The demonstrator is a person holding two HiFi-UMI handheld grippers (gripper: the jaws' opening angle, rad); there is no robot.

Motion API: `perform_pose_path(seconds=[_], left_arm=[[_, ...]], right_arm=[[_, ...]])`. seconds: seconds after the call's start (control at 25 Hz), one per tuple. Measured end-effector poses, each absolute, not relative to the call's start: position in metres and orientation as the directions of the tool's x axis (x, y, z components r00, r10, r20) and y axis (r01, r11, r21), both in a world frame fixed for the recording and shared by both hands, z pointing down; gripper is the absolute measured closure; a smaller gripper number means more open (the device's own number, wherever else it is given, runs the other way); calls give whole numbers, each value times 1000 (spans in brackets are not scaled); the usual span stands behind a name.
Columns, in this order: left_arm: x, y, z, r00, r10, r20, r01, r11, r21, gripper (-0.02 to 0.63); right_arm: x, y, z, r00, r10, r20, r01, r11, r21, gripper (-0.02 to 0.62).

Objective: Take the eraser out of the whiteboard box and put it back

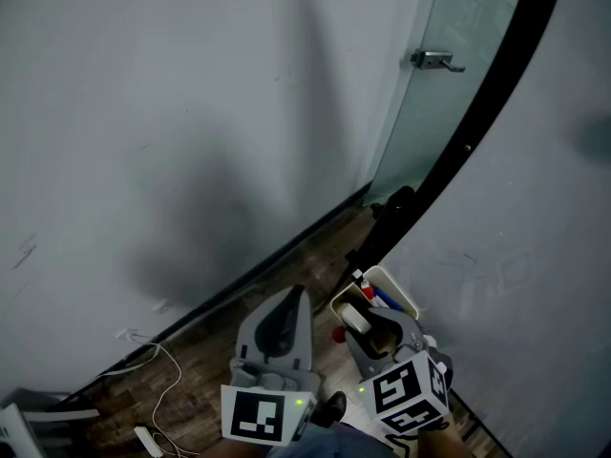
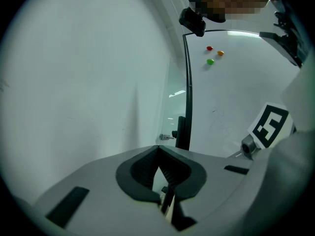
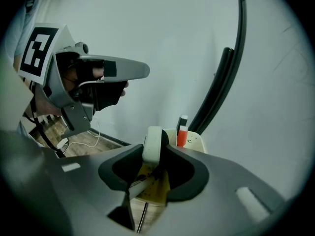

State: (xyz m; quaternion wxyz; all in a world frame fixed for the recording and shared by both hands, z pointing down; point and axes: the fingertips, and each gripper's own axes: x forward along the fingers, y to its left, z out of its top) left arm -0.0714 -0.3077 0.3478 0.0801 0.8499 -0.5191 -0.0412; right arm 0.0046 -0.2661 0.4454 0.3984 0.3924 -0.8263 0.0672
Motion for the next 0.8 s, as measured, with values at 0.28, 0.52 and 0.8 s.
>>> perform_pose_path(seconds=[0.28, 0.52, 0.8], left_arm=[[-70, -304, 346, 458, -889, 5, -876, -450, 174, 600], [-72, -294, 338, 445, -896, -7, -883, -440, 161, 600], [-71, -278, 323, 417, -907, -55, -901, -421, 108, 600]], right_arm=[[3, -265, 448, -380, -584, 718, -688, 697, 203, 439], [4, -259, 440, -404, -591, 698, -691, 697, 190, 433], [2, -242, 413, -525, -597, 607, -696, 711, 97, 433]])
